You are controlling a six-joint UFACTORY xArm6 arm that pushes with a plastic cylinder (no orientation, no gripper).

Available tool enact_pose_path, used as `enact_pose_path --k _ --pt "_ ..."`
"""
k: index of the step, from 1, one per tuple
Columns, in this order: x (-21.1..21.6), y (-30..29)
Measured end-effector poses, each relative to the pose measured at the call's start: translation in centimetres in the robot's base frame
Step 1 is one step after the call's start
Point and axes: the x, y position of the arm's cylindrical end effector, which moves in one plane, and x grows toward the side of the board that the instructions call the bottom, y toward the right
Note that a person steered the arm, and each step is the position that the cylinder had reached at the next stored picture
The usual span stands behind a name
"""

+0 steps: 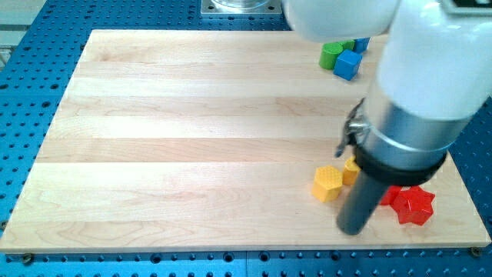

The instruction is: Move the red circle away from the red star

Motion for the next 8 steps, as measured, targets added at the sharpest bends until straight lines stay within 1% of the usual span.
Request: enact_pose_path --k 1,2,3,4,5,7,8 --pt "-2.1 3.4" --pt "-3.9 4.2" --pt "-4.9 4.2" --pt "-4.8 4.2" --pt "-4.8 5.8" --pt "-5.8 11.0" --pt "-6.7 10.3"
